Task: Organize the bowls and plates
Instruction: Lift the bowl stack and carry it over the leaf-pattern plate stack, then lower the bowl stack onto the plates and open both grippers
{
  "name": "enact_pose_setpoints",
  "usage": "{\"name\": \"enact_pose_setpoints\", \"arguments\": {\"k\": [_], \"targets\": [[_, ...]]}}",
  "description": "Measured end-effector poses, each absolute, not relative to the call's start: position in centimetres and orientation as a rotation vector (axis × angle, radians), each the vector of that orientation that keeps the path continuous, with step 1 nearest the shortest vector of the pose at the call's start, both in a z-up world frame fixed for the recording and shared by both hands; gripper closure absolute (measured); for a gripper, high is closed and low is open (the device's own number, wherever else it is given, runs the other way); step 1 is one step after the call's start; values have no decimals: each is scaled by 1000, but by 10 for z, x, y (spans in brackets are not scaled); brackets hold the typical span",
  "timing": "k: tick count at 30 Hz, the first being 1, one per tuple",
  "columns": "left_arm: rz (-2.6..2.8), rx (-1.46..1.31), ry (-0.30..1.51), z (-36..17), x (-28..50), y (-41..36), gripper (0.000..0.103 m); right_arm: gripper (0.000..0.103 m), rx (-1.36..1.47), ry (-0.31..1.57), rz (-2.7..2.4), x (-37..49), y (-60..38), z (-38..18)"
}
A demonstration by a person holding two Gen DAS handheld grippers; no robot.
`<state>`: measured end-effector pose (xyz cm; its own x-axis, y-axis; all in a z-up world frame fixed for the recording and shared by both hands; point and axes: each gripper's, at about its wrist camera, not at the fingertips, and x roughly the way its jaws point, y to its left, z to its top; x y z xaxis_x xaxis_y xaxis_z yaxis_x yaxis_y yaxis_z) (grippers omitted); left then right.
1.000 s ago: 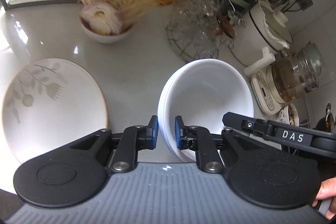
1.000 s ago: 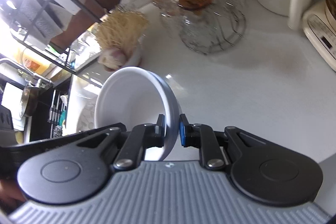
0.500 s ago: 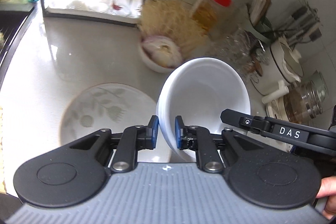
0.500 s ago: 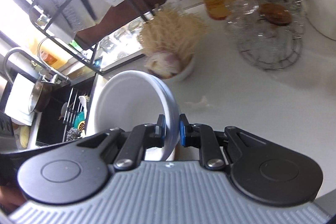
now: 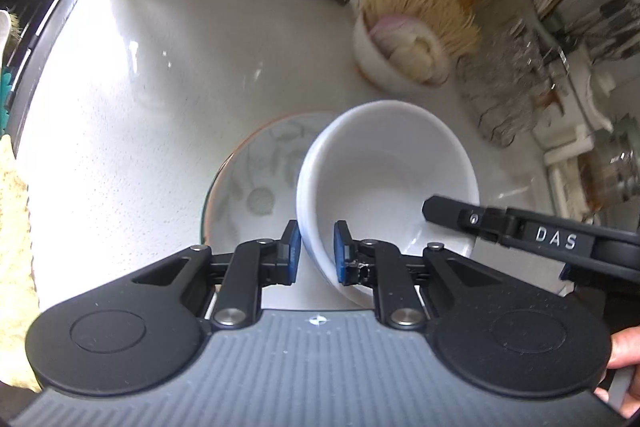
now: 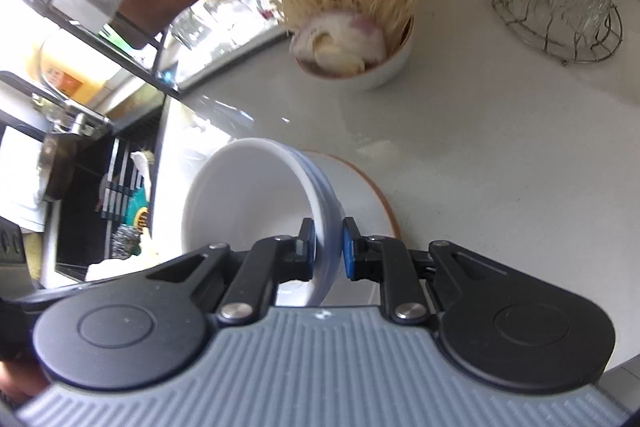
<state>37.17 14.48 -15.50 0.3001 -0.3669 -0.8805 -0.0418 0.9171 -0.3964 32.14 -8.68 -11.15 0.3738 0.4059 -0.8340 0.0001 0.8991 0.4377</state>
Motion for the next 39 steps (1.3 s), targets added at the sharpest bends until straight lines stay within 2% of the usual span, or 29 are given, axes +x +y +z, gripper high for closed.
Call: {"name": "enact_pose_setpoints", "arguments": {"k": [8,19,25,27,29,31,39], "targets": [[-263,-352,1302,-173,379,150,84,85,401,1188,209,321,-81,-128],[-308,-336,1290,-167,385,147,82,85,466,1201,143,323,-88,-134],[-309,-322,1266,-154,384,150,74,85,507,1178,140,320,-95,-128],[-307,-318,1241,-147,382,151,64,80,508,1158,132,319,-99,-124],[-302,-314,1223,-142,381,152,63,61,508,1133,120,317,-103,-119],[-293,-318,1210,-138,380,151,62,57,505,1118,121,315,-106,-116],[-272,-287,1136,-107,360,142,62,57,462,1037,146,298,-117,-95]]}}
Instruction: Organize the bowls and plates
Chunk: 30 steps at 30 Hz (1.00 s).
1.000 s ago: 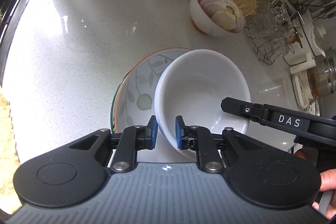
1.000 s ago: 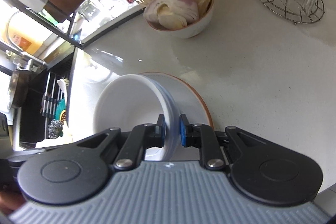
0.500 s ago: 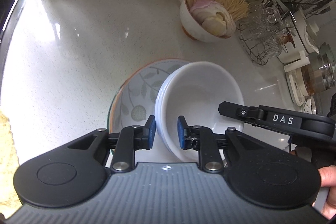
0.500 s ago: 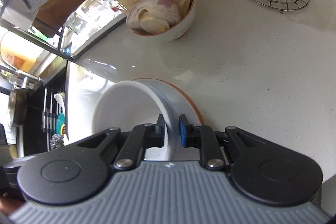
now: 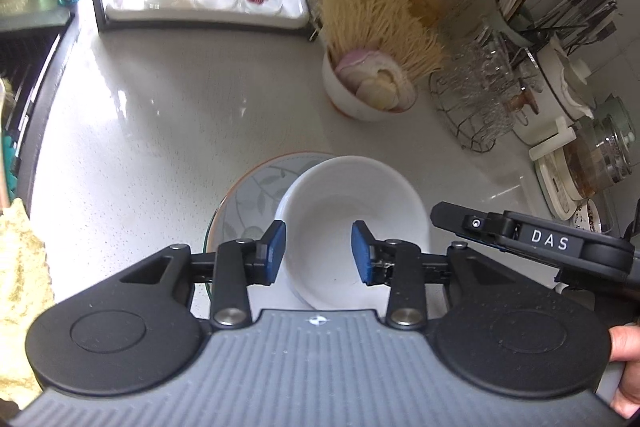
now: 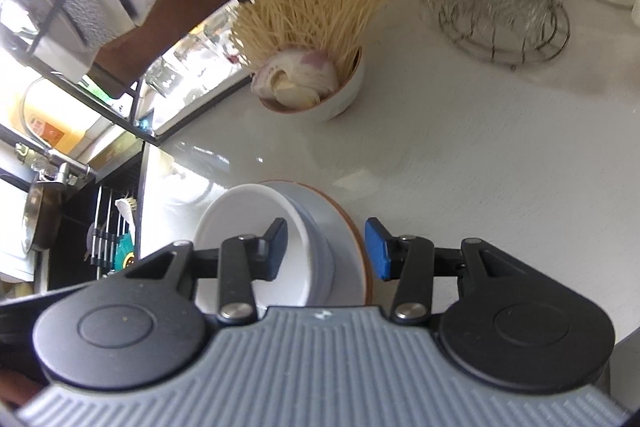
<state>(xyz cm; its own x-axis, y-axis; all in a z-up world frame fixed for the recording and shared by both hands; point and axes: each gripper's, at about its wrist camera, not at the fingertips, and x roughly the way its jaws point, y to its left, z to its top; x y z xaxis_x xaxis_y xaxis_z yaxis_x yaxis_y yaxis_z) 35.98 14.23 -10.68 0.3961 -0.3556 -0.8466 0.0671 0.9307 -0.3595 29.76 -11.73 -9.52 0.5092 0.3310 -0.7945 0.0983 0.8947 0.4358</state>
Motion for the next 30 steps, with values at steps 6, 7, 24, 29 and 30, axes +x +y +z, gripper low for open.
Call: {"name": "enact_pose_setpoints", "arguments": {"k": [6,7,24,29,30], "targets": [[-269,-239,1035,-68,338,127,61,57,410,915,170,278,-131,-63],[-270,-234,1018,-62,334,124,61,57,402,894,173,274,-134,-57],[-193,-220,797,19,246,75,60,56,292,629,264,201,-178,15],[-182,-214,771,28,220,68,60,56,260,588,283,177,-184,24],[-180,-211,766,29,215,66,60,56,255,580,285,173,-185,25]]}}
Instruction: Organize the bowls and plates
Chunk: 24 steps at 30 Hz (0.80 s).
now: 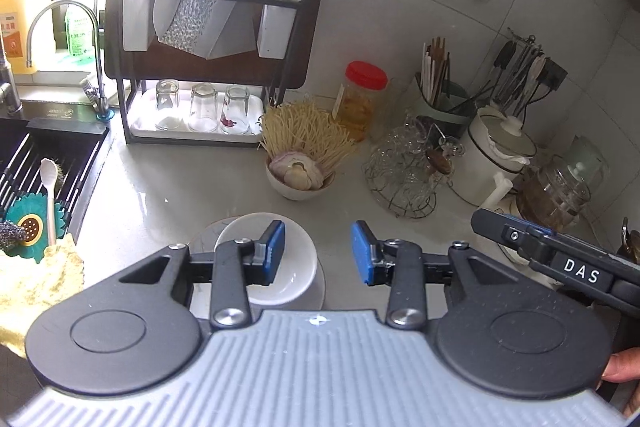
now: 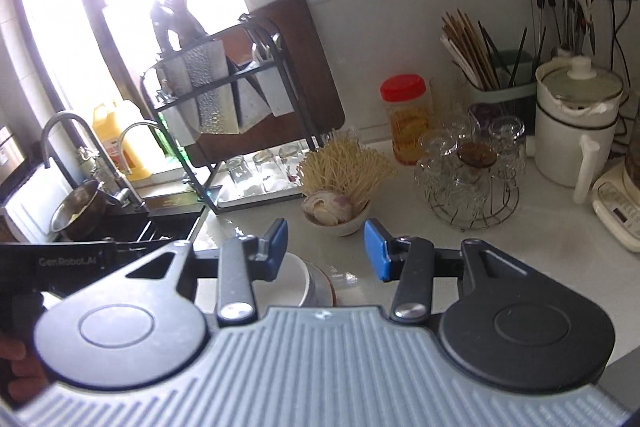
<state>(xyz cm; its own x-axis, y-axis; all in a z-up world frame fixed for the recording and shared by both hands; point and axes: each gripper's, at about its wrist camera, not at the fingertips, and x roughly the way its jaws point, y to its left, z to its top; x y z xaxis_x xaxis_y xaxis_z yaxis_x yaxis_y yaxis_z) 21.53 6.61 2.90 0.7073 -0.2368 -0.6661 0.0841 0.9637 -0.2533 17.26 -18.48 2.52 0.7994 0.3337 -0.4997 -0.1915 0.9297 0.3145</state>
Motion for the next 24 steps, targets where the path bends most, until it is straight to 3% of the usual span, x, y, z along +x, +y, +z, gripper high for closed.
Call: {"name": "enact_pose_setpoints", "arguments": {"k": [24], "targets": [[-108,-151,695,55,108,21,60,56,275,508,313,84,-224,44]]}}
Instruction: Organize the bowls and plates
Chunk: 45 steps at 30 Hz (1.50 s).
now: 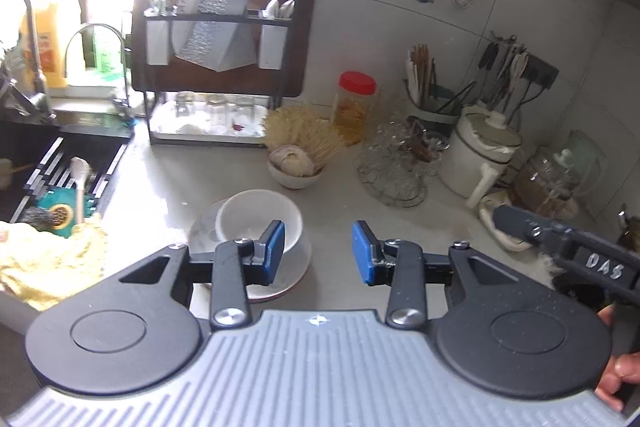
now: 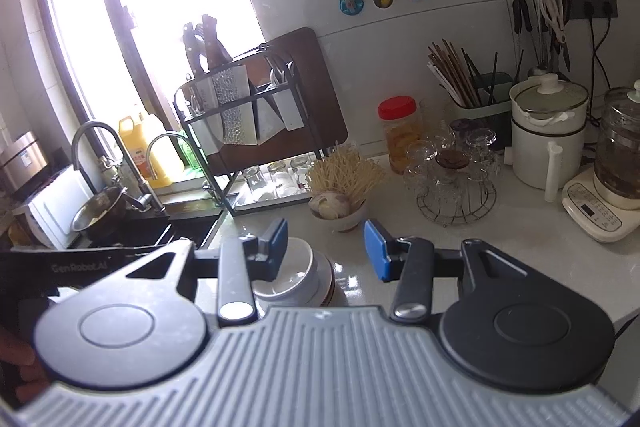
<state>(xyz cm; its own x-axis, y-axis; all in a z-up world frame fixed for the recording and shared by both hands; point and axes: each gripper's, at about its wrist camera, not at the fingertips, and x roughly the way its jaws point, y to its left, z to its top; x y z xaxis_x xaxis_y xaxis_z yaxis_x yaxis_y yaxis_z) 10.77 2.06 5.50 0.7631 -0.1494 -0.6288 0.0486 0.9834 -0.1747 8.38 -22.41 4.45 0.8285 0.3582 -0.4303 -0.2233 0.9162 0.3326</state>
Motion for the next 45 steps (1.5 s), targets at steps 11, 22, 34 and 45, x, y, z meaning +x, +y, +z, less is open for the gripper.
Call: {"name": "enact_pose_setpoints", "arguments": {"k": [11,22,34,45], "targets": [[-62,-174,706,48,55,13,58,56,210,497,308,48,-230,38],[-74,-208,694,39,20,14,42,57,181,505,293,20,-229,33],[-8,-134,700,33,6,6,8,31,214,534,270,8,-240,19],[68,-123,734,24,-3,10,5,12,202,567,280,6,-240,6]]}}
